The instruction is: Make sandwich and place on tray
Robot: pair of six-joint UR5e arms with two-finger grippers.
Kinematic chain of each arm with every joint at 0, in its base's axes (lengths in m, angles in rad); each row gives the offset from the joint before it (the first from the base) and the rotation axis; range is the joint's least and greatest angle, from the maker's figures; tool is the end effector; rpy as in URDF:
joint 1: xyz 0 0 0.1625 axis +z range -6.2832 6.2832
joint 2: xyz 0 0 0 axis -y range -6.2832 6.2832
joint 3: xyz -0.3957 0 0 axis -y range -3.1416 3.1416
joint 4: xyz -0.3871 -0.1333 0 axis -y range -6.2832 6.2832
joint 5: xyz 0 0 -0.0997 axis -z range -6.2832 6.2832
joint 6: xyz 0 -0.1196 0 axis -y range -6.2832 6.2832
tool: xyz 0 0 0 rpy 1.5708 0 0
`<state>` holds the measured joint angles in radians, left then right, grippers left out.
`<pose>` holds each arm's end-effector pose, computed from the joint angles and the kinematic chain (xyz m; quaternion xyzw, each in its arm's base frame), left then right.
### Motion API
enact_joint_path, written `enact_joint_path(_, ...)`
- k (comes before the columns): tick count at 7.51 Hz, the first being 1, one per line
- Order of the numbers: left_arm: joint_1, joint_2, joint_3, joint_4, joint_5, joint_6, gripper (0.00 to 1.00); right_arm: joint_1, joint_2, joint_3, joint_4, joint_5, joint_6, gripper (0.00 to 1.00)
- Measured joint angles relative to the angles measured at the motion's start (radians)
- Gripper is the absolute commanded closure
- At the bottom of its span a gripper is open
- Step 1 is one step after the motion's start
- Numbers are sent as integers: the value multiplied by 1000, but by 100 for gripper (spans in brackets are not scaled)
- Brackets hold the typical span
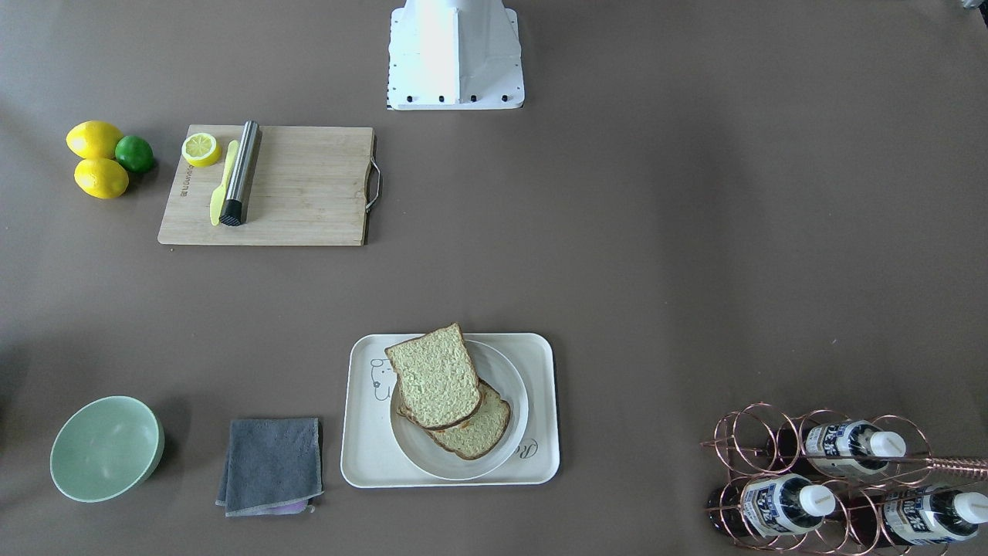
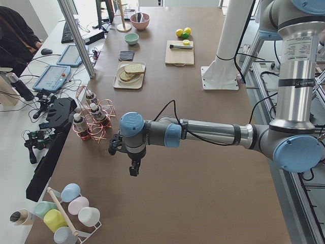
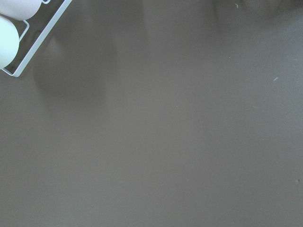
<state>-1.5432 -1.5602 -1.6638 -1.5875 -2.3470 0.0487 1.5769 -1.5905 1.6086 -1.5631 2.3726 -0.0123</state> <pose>-0.0360 -0.4904 0.6014 0.0498 0.3775 0.0540 0.9231 0.0503 -0.4808 0.6317 0.0155 -0.3901 -0.0079 0.9206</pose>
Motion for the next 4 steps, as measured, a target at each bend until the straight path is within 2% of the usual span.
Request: enact_joint_path(4,-7,-2,-1,0,-1,0,2,0,6,-5,1,0,0,1)
